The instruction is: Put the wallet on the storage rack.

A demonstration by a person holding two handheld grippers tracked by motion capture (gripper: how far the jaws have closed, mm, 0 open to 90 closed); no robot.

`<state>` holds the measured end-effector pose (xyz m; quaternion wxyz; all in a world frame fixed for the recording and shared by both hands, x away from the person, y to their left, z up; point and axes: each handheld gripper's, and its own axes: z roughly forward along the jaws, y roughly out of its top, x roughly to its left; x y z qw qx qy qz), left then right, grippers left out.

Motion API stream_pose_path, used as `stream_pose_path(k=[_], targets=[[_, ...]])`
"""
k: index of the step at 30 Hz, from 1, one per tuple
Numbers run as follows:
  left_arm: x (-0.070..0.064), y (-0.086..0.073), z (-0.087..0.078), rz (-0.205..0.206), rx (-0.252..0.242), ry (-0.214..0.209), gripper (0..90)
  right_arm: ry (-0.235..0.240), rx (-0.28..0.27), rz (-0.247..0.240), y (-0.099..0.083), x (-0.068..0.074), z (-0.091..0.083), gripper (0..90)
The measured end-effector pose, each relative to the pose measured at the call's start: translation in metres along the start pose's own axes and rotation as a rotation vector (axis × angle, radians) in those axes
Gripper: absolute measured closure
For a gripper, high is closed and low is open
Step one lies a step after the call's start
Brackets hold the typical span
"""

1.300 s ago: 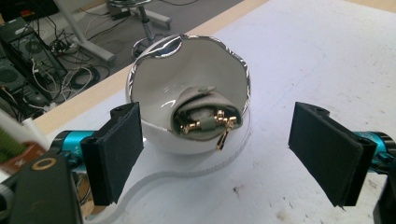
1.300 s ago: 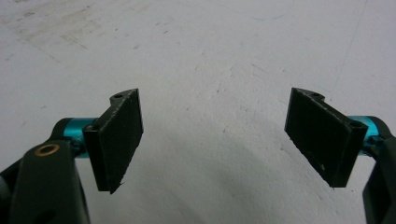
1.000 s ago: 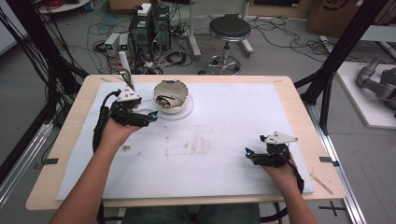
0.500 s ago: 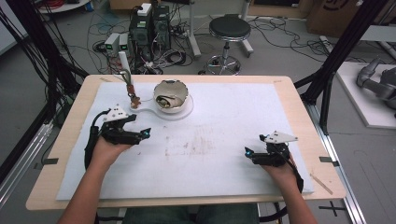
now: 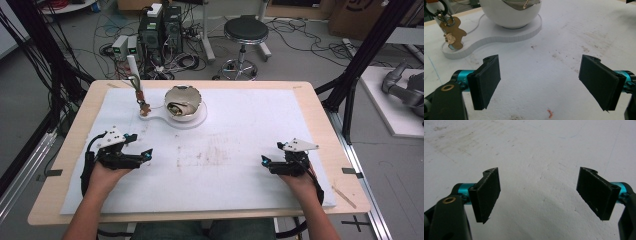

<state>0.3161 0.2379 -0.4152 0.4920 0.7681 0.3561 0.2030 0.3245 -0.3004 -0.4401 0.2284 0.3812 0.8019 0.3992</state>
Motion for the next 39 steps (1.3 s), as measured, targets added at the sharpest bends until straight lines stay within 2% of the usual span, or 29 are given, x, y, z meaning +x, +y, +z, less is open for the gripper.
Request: stream_pose_path(k=[8,20,39], targets=[[0.003,-0.002,0.003,0.004,-0.012,0.008,17.6,0.001,0.003,-0.008,0.000,-0.001,0.001,19.5],[0.009,-0.006,0.001,-0.016,-0.027,0.023,17.6,-0.005,0.013,-0.012,0.002,0.000,0.003,19.5],[0.010,-0.010,0.002,-0.033,0.009,0.004,17.6,-0.006,0.016,-0.015,0.002,0.001,0.003,19.5]])
